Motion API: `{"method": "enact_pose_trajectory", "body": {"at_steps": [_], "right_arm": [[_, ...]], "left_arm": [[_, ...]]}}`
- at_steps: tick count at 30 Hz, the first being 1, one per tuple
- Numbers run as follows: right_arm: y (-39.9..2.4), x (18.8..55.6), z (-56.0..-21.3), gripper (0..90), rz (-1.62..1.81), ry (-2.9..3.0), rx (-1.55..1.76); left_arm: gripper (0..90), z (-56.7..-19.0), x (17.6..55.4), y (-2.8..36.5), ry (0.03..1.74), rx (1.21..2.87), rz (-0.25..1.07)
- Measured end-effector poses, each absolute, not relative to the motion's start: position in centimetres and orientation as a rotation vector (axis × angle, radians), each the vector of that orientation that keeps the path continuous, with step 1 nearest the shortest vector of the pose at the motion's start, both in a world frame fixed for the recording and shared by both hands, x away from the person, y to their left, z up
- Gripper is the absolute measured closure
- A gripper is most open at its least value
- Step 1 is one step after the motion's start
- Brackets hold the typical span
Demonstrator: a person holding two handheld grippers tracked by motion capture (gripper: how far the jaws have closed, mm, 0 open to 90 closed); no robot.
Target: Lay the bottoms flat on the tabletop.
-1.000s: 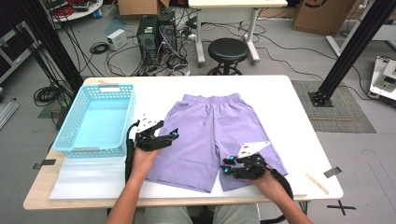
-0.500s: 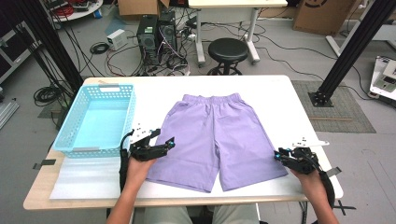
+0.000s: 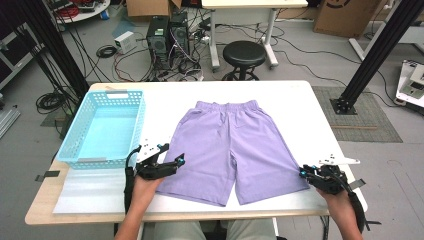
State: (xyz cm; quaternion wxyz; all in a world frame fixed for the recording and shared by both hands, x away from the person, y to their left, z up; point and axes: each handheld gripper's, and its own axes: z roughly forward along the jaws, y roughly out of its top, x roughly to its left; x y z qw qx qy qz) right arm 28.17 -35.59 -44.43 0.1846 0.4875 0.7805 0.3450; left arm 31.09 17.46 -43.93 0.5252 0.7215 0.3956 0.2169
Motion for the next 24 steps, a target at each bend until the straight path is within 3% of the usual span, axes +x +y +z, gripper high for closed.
{"method": "enact_pose_trajectory", "body": {"at_steps": [2,3,4,10,11,12,17,24], "right_arm": [[-35.6,28.0,-44.7,75.8,0.953,2.226,1.372],[-35.6,27.9,-44.8,85.7,0.946,2.215,1.355],[-35.7,27.9,-44.7,90.0,0.943,2.234,1.353],[-35.9,27.4,-44.3,89.4,0.882,2.245,1.345],[-36.0,27.4,-44.4,80.9,0.906,2.246,1.351],[-36.0,27.4,-44.4,66.1,0.929,2.241,1.352],[-35.5,27.7,-43.9,44.7,1.055,2.134,1.348],[-33.7,28.5,-42.9,37.9,1.172,2.079,1.270]], "left_arm": [[28.5,-44.0,31.1,17.5,0.947,1.725,0.517],[28.5,-44.0,31.1,17.5,0.950,1.720,0.515],[28.5,-44.1,31.1,17.4,0.950,1.716,0.516],[28.5,-44.0,31.0,17.0,0.938,1.718,0.510],[28.5,-44.0,31.0,17.0,0.936,1.722,0.508],[28.5,-44.0,31.0,17.0,0.937,1.724,0.511],[28.5,-43.9,30.7,17.1,0.936,1.714,0.520],[28.5,-43.8,30.3,17.7,0.945,1.694,0.527]]}}
